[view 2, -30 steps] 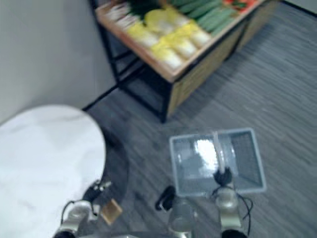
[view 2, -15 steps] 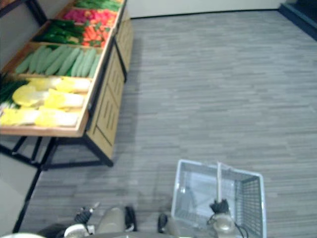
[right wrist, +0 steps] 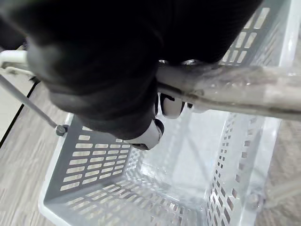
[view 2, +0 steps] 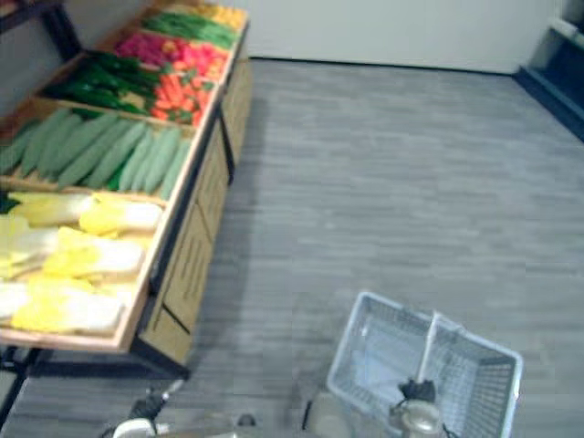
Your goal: Pick vegetable in the basket
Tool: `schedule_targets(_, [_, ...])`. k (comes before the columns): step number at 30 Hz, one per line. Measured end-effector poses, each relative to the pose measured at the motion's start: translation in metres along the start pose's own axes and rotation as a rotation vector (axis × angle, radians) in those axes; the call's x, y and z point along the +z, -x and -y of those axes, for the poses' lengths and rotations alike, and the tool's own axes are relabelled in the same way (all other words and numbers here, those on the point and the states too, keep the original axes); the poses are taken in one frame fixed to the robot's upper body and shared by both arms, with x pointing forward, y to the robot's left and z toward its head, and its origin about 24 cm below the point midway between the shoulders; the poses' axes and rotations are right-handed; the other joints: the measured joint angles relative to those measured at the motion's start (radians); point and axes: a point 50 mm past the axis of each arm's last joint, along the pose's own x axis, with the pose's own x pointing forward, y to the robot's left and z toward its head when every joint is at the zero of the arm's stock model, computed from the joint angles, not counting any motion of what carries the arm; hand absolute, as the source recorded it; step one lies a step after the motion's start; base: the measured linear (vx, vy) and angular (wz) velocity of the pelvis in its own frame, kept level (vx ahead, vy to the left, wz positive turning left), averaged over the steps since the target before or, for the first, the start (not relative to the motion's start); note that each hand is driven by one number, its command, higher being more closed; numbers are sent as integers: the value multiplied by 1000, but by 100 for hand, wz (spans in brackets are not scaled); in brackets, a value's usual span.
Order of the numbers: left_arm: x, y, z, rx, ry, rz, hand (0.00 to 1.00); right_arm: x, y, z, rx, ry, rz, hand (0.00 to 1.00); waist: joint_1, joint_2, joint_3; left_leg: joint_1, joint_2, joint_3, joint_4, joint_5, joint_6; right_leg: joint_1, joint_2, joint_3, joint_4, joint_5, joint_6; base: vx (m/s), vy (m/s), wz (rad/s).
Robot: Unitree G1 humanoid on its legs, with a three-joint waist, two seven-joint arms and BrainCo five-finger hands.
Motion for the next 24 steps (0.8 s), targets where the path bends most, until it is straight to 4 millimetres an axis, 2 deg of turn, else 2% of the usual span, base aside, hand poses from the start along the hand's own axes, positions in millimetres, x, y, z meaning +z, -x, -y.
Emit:
schedule_targets(2, [7, -1, 2, -6, 3, 23, 0, 6, -1, -4, 16, -8, 13, 100, -7, 3, 0, 8, 24, -56, 0, 1, -21, -7, 36, 82, -272, 35, 13, 444, -199, 122])
schedule_targets(3, [7, -1, 5, -14, 8, 23, 0, 6, -1, -5, 20, -11, 12, 100, -7, -1, -3, 21, 29, -78, 3, -18, -68, 2, 35, 141, -419, 112, 11, 532, -322, 133])
schedule_targets(4, [7, -1, 3, -9, 9, 24, 0, 4, 0, -10, 31, -16, 3, 100, -1, -28, -10, 28, 18, -86, 27, -60, -116, 7, 15, 182, -504, 227, 13, 544, -359, 119])
schedule_targets(5, [9, -2, -1, 1, 11, 31, 0, 2, 1, -14, 41, -22, -5, 100, 4, -54, -8, 32, 5, -100, 53, -85, -129, 3, -1, 188, -494, 307, 22, 515, -394, 96])
schedule_targets(6, [8, -1, 6, -8, 45, 26, 0, 7, -2, -15, 43, -27, -7, 100, 20, -6, 5, 7, 47, -126, 164, -125, -159, -2, 23, 153, -397, 253, -1, 293, -290, 80])
schedule_targets(7, [7, 1, 6, -8, 76, 40, 0, 11, -3, -14, 46, -15, 9, 100, 22, -6, 7, -103, 70, -132, 374, -129, -201, 22, 17, 131, -409, 178, -6, 307, -365, 74])
schedule_targets(8, [8, 2, 10, -14, 97, 46, 0, 16, -4, -13, 47, -1, 25, 100, 22, 24, 17, -165, 108, -126, 499, -125, -230, 46, 26, 103, -413, 166, -9, 213, -279, 83])
schedule_targets(9, [7, 4, 14, -15, 154, 39, 0, 19, -7, -8, 42, 27, 31, 100, 28, 63, 33, -254, 182, -56, 681, -125, -248, 106, 39, 52, -440, 154, -22, 313, -359, 88])
schedule_targets(10, [3, 4, 12, -5, 165, 23, 0, 17, -8, -5, 40, 45, 16, 100, 39, 69, 36, -287, 245, 66, 740, -130, -227, 164, 38, 6, -476, 152, -28, 250, -250, 87])
schedule_targets(11, [-1, 4, 9, 0, 161, 13, 0, 14, -7, -6, 47, 55, 4, 100, 46, 67, 35, -287, 263, 132, 730, -128, -212, 198, 35, -14, -503, 148, -27, 317, -274, 89])
schedule_targets(12, [-8, 5, 5, 11, 155, -7, 0, 11, -6, -8, 64, 77, -9, 100, 49, 59, 32, -289, 275, 252, 654, -122, -200, 251, 31, -61, -557, 143, -30, 226, -159, 71])
schedule_targets(13, [-12, 6, 5, 12, 152, -22, 0, 11, -7, -9, 71, 80, -13, 100, 50, 58, 32, -289, 271, 303, 602, -118, -194, 272, 30, -84, -578, 145, -26, 299, -144, 95])
schedule_targets(14, [-21, 8, 5, 13, 145, -53, 0, 12, -7, -10, 78, 82, -17, 100, 52, 58, 31, -282, 260, 425, 483, -101, -168, 297, 32, -133, -610, 150, -25, 311, -89, 106])
schedule_targets(15, [-28, 10, 6, 7, 128, -83, 0, 12, -7, -12, 85, 90, -20, 100, 52, 58, 30, -275, 229, 521, 381, -72, -119, 317, 39, -184, -627, 145, -18, 333, -71, 110])
schedule_targets(16, [-31, 11, 5, 8, 126, -94, 0, 13, -7, -12, 87, 90, -21, 100, 55, 59, 30, -274, 208, 545, 337, -55, -91, 326, 42, -205, -627, 138, -10, 361, -49, 117])
schedule_targets(17, [-38, 13, 5, 11, 129, -120, 0, 13, -7, -13, 92, 89, -22, 100, 57, 61, 29, -261, 156, 539, 250, -46, -18, 338, 46, -255, -612, 113, 7, 449, -2, 126])
schedule_targets(18, [-43, 13, 0, 26, 150, -140, 0, 9, -5, -19, 105, 77, -38, 100, 56, 48, 29, -233, 106, 501, 184, -54, 6, 342, 14, -299, -535, 75, 39, 443, 22, 140])
schedule_targets(19, [-48, 15, -1, 30, 150, -160, 0, 8, -5, -19, 102, 71, -39, 100, 58, 40, 26, -212, 78, 472, 151, -53, 4, 316, -24, -319, -412, 58, 64, 461, 62, 135])
schedule_targets(20, [-56, 17, -5, 35, 141, -187, 0, 11, -4, -22, 99, 62, -26, 100, 60, 30, 26, -174, 49, 433, 120, -55, 3, 258, -88, -323, -181, 60, 73, 333, 49, 100])
schedule_targets(22, [-63, 19, -11, 44, 127, -215, 0, 19, -5, -24, 104, 56, 14, 100, 59, 5, 23, -127, 18, 371, 106, -64, 6, 176, -171, -289, 113, 94, 77, 451, 6, 107])
schedule_targets(23, [-63, 18, -14, 50, 121, -215, 0, 22, -5, -26, 113, 60, 28, 100, 56, -1, 24, -97, 17, 316, 106, -68, 5, 128, -191, -268, 265, 88, 67, 529, -87, 147])
schedule_targets(24, [-61, 17, -15, 52, 119, -209, 0, 25, -5, -28, 118, 72, 41, 100, 53, 4, 27, -63, 31, 265, 103, -67, 4, 101, -191, -272, 331, 72, 42, 418, -119, 134])
